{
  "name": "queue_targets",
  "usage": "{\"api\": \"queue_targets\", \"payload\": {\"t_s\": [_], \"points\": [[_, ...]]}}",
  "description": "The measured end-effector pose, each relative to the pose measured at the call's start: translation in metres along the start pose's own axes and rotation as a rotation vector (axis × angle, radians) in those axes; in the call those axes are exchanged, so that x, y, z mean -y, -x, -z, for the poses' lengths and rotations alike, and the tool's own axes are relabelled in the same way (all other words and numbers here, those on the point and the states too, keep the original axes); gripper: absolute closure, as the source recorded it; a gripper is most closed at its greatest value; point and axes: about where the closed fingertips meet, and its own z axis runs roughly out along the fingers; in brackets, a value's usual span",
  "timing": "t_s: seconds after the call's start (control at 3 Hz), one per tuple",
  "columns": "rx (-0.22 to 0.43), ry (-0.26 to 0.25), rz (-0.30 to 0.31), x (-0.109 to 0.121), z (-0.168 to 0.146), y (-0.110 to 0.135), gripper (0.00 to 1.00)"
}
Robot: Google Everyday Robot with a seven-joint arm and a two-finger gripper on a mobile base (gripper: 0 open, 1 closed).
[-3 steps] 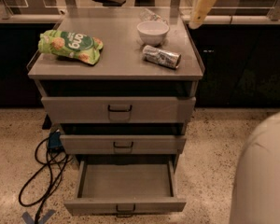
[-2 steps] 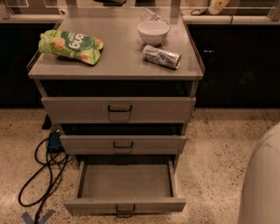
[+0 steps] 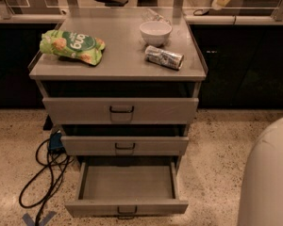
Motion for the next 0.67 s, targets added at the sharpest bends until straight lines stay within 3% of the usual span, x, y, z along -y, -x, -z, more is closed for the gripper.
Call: {"api": "queue_targets", "payload": {"t_s": [0.67], "points": [[0.252,-0.155,-0.154,0.034,-0.048,-0.031,0.0]]}}
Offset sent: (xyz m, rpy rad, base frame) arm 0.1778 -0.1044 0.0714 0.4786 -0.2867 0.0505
